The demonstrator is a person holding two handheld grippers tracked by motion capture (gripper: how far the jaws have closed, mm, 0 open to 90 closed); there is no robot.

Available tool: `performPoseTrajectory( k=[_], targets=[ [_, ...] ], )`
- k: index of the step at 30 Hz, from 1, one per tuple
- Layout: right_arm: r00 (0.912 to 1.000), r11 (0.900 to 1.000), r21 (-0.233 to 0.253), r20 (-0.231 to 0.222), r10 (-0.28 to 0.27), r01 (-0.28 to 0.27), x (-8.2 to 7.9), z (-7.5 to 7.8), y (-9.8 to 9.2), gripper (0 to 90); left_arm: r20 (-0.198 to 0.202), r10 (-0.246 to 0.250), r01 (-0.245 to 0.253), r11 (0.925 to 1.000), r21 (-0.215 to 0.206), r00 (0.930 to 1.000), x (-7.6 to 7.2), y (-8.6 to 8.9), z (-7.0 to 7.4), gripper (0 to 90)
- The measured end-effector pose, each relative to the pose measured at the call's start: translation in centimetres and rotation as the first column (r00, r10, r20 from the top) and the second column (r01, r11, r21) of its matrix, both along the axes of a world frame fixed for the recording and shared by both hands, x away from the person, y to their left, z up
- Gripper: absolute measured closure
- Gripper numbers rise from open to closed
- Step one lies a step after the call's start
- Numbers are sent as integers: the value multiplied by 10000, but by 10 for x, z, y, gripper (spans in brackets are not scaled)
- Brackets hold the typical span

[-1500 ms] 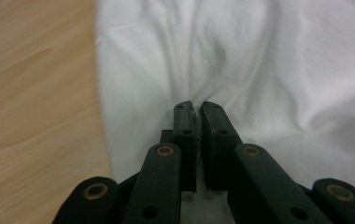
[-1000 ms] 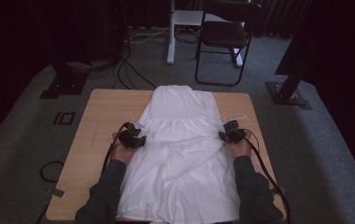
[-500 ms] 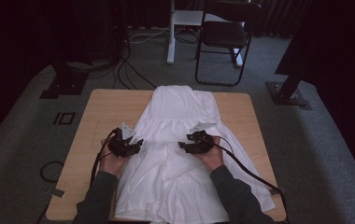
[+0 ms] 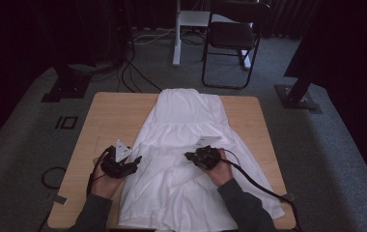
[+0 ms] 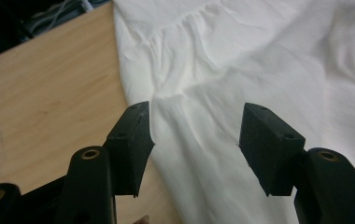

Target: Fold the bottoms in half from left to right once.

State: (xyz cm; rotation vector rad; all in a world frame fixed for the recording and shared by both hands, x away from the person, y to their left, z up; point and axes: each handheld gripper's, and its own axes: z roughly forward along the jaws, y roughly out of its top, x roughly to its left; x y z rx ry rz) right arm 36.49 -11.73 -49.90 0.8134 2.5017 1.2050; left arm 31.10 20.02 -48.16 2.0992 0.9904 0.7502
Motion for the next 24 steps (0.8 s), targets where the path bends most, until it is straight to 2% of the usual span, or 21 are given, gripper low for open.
performPoseTrajectory(
  k=[1, 2, 3, 4, 5, 6, 7, 8, 9, 10, 11, 13, 14, 16, 18, 19, 20, 21, 22, 23, 24],
  targets=[
    [9993, 9996, 180, 288, -219, 214, -14, 10, -25, 896, -26, -70, 70, 9999, 81, 10000, -7, 1, -2, 441],
    [9993, 9996, 180, 288, -219, 214, -14, 10, -25, 896, -26, -70, 70, 9999, 81, 10000, -7, 1, -2, 440],
    [9973, 9983, 279, 501, -533, 519, -30, 17, -52, 896, -50, -117, 118, 9996, 247, 9999, -14, 1, -4, 441],
    [9973, 9983, 279, 501, -533, 519, -30, 17, -52, 896, -50, -117, 118, 9996, 247, 9999, -14, 1, -4, 440],
    [9948, 9965, 277, 635, -802, 786, -47, 21, -79, 896, -106, -144, 146, 9997, 197, 9998, -18, 2, -6, 440],
    [9948, 9965, 277, 635, -802, 786, -47, 21, -79, 896, -115, -140, 141, 9998, 167, 9998, -22, 3, -7, 440],
    [9899, 9932, 153, 804, -1165, 1157, -67, 22, -106, 896, -166, -152, 155, 9998, 145, 9997, -28, 4, -9, 439],
    [9899, 9932, 153, 804, -1165, 1157, -67, 22, -106, 896, -166, -152, 155, 9998, 145, 9997, -28, 4, -9, 439],
    [9856, 9887, 92, 779, -1500, 1498, -86, 19, -131, 895, -238, -183, 190, 9994, 279, 9995, -33, 5, -11, 437],
    [9856, 9887, 92, 779, -1500, 1498, -86, 19, -131, 895, -238, -183, 190, 9994, 279, 9995, -33, 5, -11, 436],
    [9828, 9846, 199, 609, -1744, 1735, -107, 13, -154, 894, -296, -180, 190, 9993, 321, 9994, -39, 5, -12, 434],
    [9816, 9832, 241, 575, -1819, 1808, -114, 10, -161, 894, -289, -239, 250, 9989, 394, 9993, -42, 6, -12, 433],
    [9783, 9797, 124, 506, -2007, 2003, -130, 4, -175, 894, -270, -210, 222, 9988, 443, 9994, -44, 7, -12, 432],
    [9742, 9748, 61, 339, -2230, 2229, -145, -4, -189, 894, -290, -141, 153, 9990, 417, 9995, -46, 10, -11, 429],
    [9706, 9705, -95, 69, -2408, 2408, -157, -14, -203, 895, -290, -37, 46, 9994, 333, 9996, -49, 13, -11, 429],
    [9687, 9689, -341, -328, -2461, 2450, -163, -27, -212, 895, -408, -39, 51, 9995, 302, 9992, -52, 15, -11, 426],
    [9687, 9689, -341, -328, -2461, 2450, -163, -27, -212, 895, -408, -39, 51, 9995, 302, 9992, -52, 15, -11, 423],
    [9626, 9638, -640, -660, -2629, 2588, -162, -38, -217, 855, -470, -138, 152, 9995, 284, 9988, -57, 14, -11, 420],
    [9626, 9638, -640, -660, -2629, 2588, -162, -38, -217, 855, -470, -138, 152, 9995, 284, 9988, -57, 14, -11, 418],
    [9577, 9596, -596, -717, -2787, 2748, -160, -40, -218, 776, -633, -282, 295, 9994, 197, 9976, -62, 12, -11, 418],
    [9465, 9490, -379, -712, -3149, 3129, -157, -42, -218, 639, -734, -408, 426, 9988, 233, 9965, -65, 10, -12, 412]
  ],
)
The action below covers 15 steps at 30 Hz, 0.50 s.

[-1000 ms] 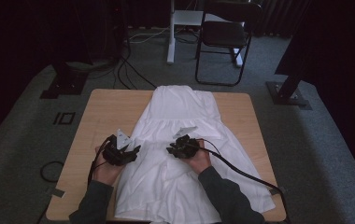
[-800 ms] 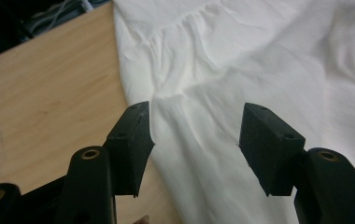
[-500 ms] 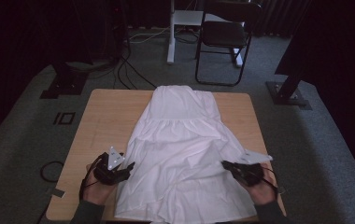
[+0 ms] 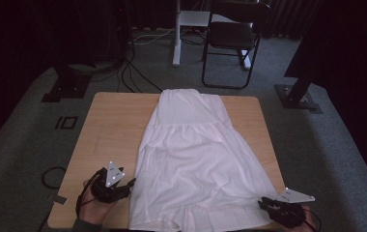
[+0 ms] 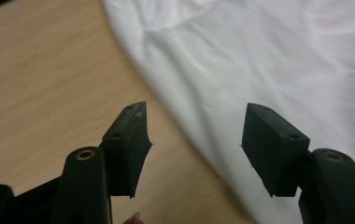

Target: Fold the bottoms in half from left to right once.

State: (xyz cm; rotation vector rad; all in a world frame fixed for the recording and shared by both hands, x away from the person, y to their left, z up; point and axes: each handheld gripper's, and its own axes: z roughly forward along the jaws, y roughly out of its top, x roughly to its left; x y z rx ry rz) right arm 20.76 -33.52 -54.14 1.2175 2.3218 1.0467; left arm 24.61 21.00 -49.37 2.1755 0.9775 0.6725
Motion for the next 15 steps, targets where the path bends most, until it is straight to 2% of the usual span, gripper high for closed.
performPoseTrajectory(
  k=[3, 6, 9, 11, 13, 14, 15],
  targets=[
    [9994, 9989, 392, 251, -247, 237, 6, 1, 4, 541, -204, -409, 418, 9980, 466, 9990, -14, -11, -5, 395],
    [9986, 9973, 582, 253, -460, 445, 14, -1, 12, 470, -475, -919, 949, 9932, 667, 9946, -27, -21, -13, 378],
    [9976, 9972, 295, -86, -684, 686, 23, -10, 17, 425, -989, -1226, 1293, 9896, 638, 9875, -36, -27, -27, 364],
    [9970, 9971, 148, -207, -744, 747, 27, -17, 21, 404, -1165, -1266, 1343, 9890, 615, 9851, -39, -27, -34, 348],
    [9964, 9968, -123, -299, -797, 793, 30, -23, 25, 415, -1414, -1249, 1336, 9896, 532, 9820, -40, -27, -39, 345],
    [9966, 9967, -111, -184, -801, 799, 31, -23, 26, 517, -1507, -1248, 1336, 9898, 495, 9807, -41, -28, -41, 349],
    [9970, 9974, -11, -269, -727, 727, 32, -22, 26, 613, -1681, -1295, 1396, 9889, 500, 9772, -39, -29, -45, 375]
  ],
)
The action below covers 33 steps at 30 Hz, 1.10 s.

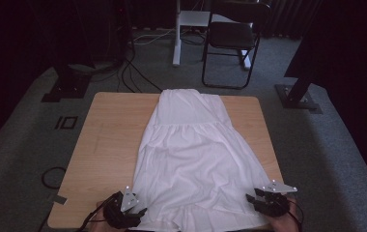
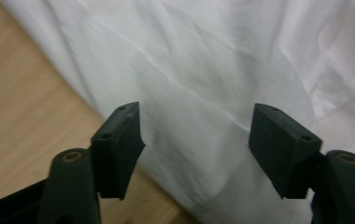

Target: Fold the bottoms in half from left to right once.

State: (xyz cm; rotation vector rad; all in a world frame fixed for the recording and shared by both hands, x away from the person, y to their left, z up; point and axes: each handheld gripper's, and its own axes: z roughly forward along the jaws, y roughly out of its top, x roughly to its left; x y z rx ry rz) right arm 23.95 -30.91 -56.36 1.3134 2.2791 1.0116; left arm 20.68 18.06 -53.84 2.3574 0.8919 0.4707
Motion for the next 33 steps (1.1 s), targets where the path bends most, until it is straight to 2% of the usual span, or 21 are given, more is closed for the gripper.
performPoseTrajectory(
  k=[1, 2, 3, 5, 8, 10, 11, 12, 14, 16, 17, 20, 21, 22, 24, 25, 27, 28, 31, 32, 33],
  targets=[
    [9999, 9999, 94, -113, 95, -94, 2, 1, 0, 742, -102, -56, 57, 9999, 103, 9999, 1, -1, -2, 440],
    [9999, 9999, 3, -85, 118, -118, 2, 2, 0, 808, -132, -40, 43, 9997, 244, 9999, 3, -2, -5, 506],
    [9999, 9998, -113, -34, 159, -159, 2, 3, 1, 892, -242, -88, 93, 9998, 190, 9997, 4, -3, -7, 658],
    [9996, 9997, -111, 180, 233, -231, -1, 8, 1, 897, -447, -222, 217, 9997, -113, 9988, 8, -2, -7, 858],
    [9980, 10000, 50, 635, 82, -85, -7, 23, -4, 898, -259, -106, 95, 9992, -396, 9996, 10, 2, -1, 900],
    [9954, 9997, 253, 957, -72, 48, -12, 34, -11, 900, -42, 164, -166, 9982, -579, 9999, 10, 9, 5, 900],
    [9935, 9994, 327, 1128, -177, 141, -15, 40, -16, 900, 85, 283, -274, 9957, -888, 9996, 9, 12, 9, 900],
    [9911, 9989, 397, 1300, -299, 249, -16, 47, -21, 900, -15, 199, -199, 9886, -1494, 9998, 8, 18, 14, 900],
    [9828, 9957, 694, 1697, -727, 616, -21, 62, -34, 900, 70, 93, -76, 9768, -2139, 9999, 5, 25, 21, 900],
    [9705, 9840, 1044, 1795, -1612, 1441, -24, 73, -48, 900, 9, -66, 66, 9677, -2519, 10000, 3, 28, 25, 900],
    [9714, 9811, 1066, 1582, -1770, 1614, -23, 74, -53, 900, 37, -116, 122, 9648, -2628, 9999, 3, 28, 25, 899],
    [9755, 9805, 597, 1063, -1928, 1873, -17, 66, -56, 900, 31, -107, 111, 9690, -2468, 9999, 5, 24, 23, 890],
    [9797, 9820, 258, 684, -1884, 1871, -13, 59, -55, 900, 66, -133, 145, 9719, -2348, 9999, 8, 20, 20, 890],
    [9829, 9813, -634, -183, -1832, 1817, -2, 32, -49, 895, 126, -29, 56, 9749, -2228, 9999, 10, 18, 19, 704],
    [9825, 9820, -761, -558, -1776, 1731, 3, 18, -48, 807, 239, 242, -183, 9745, -2236, 9994, 14, 19, 19, 598],
    [9825, 9820, -761, -558, -1776, 1731, 3, 18, -48, 807, 295, 422, -342, 9724, -2309, 9987, 18, 20, 20, 598],
    [9812, 9808, -558, -375, -1891, 1869, 6, 14, -47, 653, 495, 829, -689, 9689, -2376, 9953, 27, 22, 25, 537],
    [9806, 9805, -176, 37, -1959, 1959, 10, 19, -46, 572, 608, 921, -741, 9652, -2506, 9939, 33, 22, 28, 502],
    [9826, 9836, 65, 433, -1805, 1803, 19, 25, -42, 531, 1124, 1140, -821, 9631, -2562, 9871, 55, 19, 36, 476],
    [9826, 9836, 65, 433, -1805, 1803, 19, 25, -42, 531, 1124, 1140, -821, 9631, -2562, 9871, 55, 19, 36, 459],
    [9826, 9840, 65, 517, -1782, 1781, 26, 28, -39, 515, 1201, 1264, -934, 9640, -2489, 9847, 74, 16, 39, 459]
  ],
)
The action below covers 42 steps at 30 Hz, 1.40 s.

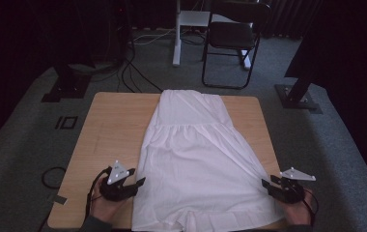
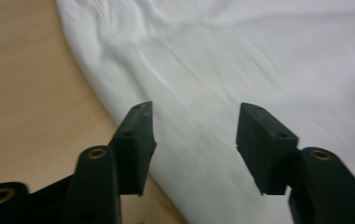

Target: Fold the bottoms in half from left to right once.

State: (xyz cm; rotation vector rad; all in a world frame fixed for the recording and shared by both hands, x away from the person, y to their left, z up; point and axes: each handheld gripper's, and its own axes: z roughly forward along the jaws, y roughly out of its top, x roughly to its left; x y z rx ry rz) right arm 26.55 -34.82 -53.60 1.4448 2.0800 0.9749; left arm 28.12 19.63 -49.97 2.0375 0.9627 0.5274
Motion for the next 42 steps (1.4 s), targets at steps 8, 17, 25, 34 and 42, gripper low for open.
performPoseTrajectory(
  k=[8, 17, 25, 34, 42],
  targets=[
    [9945, 9953, 7, 391, 972, -973, 87, 8, 46, 481, -534, 688, -673, 9973, 296, 9962, 71, -7, -25, 412],
    [9889, 9891, 51, -194, 1470, -1470, 152, -10, 84, 671, -1386, 688, -603, 9961, 646, 9880, 95, -16, -51, 541],
    [9903, 9916, 73, -518, 1292, -1290, 134, -21, 90, 880, -1203, 503, -284, 9838, 1770, 9915, 86, -12, -44, 879],
    [9820, 9849, 91, -766, 1729, -1727, 66, -22, 91, 882, -814, 225, -83, 9855, 1697, 9964, 29, 5, -36, 879],
    [9850, 9829, 653, -29, 1728, -1722, 49, 1, 80, 583, -152, -311, 320, 9976, 609, 9994, 23, 2, -4, 661]
  ],
)
